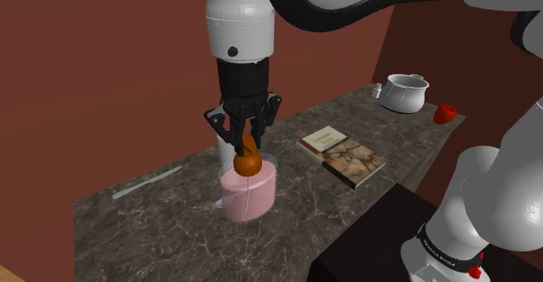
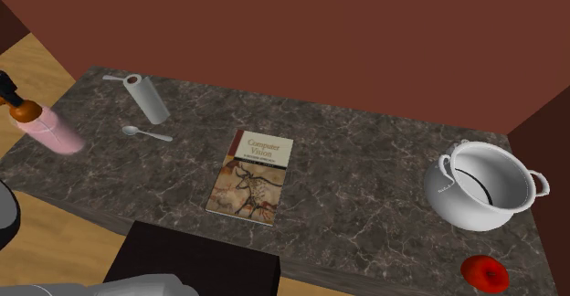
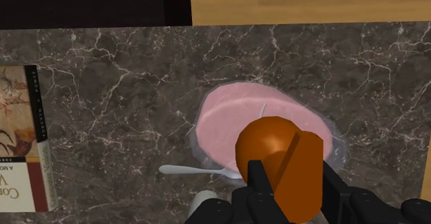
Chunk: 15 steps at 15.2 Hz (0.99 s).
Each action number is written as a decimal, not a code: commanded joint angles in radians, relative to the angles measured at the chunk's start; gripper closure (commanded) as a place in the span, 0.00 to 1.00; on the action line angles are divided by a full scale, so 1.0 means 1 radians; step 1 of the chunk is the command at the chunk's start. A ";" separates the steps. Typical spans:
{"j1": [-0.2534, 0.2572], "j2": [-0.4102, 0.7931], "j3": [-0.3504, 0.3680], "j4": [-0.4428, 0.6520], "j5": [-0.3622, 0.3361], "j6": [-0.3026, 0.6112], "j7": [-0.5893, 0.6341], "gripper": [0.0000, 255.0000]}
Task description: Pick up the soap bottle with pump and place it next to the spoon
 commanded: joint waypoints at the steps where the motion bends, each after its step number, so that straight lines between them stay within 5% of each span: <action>1: 0.001 -0.003 0.000 -0.033 0.002 0.031 0.000 1.00; 15: 0.004 -0.006 0.004 -0.224 0.005 0.219 -0.003 1.00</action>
